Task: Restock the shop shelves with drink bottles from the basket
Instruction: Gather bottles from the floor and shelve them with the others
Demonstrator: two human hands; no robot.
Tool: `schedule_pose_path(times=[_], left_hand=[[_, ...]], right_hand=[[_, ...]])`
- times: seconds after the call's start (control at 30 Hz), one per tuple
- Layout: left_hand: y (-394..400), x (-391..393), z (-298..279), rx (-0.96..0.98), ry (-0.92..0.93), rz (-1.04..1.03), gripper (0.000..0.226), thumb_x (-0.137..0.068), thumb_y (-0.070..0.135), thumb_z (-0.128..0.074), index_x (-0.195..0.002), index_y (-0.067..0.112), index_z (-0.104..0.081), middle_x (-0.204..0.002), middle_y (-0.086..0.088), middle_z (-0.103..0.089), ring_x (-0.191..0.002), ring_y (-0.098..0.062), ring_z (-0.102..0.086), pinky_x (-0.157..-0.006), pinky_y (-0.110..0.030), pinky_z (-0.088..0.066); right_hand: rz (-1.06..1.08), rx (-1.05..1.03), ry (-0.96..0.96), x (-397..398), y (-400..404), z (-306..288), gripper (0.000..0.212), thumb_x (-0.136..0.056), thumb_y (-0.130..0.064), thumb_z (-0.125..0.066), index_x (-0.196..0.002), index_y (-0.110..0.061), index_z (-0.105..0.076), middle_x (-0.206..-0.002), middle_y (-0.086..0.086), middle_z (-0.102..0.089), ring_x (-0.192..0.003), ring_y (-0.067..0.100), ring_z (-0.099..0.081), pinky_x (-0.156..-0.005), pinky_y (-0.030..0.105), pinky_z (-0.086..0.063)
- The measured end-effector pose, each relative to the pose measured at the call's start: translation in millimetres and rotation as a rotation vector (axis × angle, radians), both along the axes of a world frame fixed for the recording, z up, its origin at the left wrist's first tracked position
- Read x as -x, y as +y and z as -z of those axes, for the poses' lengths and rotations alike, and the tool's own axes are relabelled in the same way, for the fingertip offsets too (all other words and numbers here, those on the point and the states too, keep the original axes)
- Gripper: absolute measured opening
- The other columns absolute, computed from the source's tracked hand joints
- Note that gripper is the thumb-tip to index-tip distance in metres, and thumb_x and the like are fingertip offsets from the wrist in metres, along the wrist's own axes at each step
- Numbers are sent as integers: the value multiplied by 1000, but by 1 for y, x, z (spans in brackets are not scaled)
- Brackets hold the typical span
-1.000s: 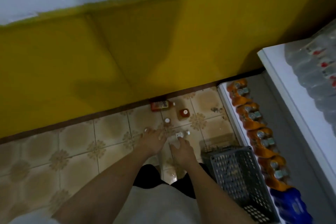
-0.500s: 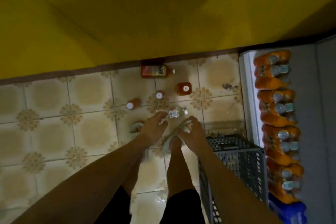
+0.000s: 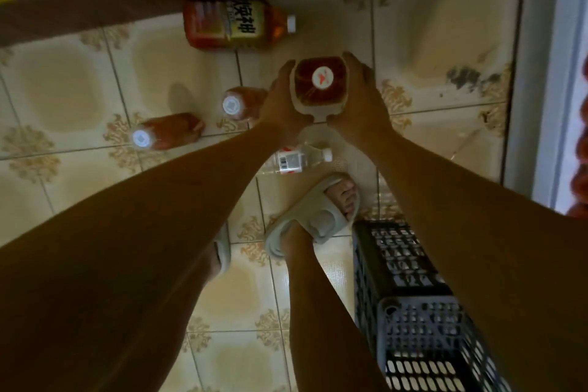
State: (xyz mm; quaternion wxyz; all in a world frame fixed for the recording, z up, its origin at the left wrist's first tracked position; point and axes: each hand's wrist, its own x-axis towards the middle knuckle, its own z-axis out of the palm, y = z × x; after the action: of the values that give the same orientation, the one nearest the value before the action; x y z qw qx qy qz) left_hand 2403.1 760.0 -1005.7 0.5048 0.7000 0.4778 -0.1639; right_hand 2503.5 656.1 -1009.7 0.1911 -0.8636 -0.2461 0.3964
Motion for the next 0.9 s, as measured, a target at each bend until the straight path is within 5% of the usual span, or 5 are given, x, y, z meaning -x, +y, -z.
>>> schedule_pose_path(times=[0.23, 0.53, 0.7, 0.9], left_hand=[[5, -23, 29, -113, 30, 114, 96, -71, 8, -86, -149, 14, -30, -141, -11, -54, -131, -29, -52, -107, -38, -45], [-3, -6, -27, -207, -24, 339, 86, -76, 27, -85, -146, 14, -37, -136, -10, -60, -124, -27, -59, -103, -36, -44], [-12, -1, -119, -136, -106, 392, 82, -71, 27, -88, -139, 8, -45, -130, -14, -64, -118, -30, -62, -100, -42, -49], [-36, 42, -301, 4, -193, 273, 95, -61, 44, -86, -141, 13, -45, -135, -6, -56, -122, -20, -57, -101, -39, -51]], right_hand=[[-138, -12, -60, -12, 23, 31, 83, -81, -20, -79, -150, -21, -32, -150, 10, -41, -131, 35, -48, -105, 49, -46], [-232, 22, -18, -16, -2, -35, 73, -75, -17, -82, -137, -13, -44, -128, 16, -55, -115, 36, -59, -96, 46, -50], [-175, 10, 25, -11, -23, -126, 75, -66, -14, -87, -130, -8, -48, -120, 18, -57, -108, 35, -60, -91, 45, -51], [-76, 28, 104, 17, -50, -326, 62, -67, -22, -84, -120, -12, -53, -108, 14, -61, -99, 33, -62, -80, 35, -50]])
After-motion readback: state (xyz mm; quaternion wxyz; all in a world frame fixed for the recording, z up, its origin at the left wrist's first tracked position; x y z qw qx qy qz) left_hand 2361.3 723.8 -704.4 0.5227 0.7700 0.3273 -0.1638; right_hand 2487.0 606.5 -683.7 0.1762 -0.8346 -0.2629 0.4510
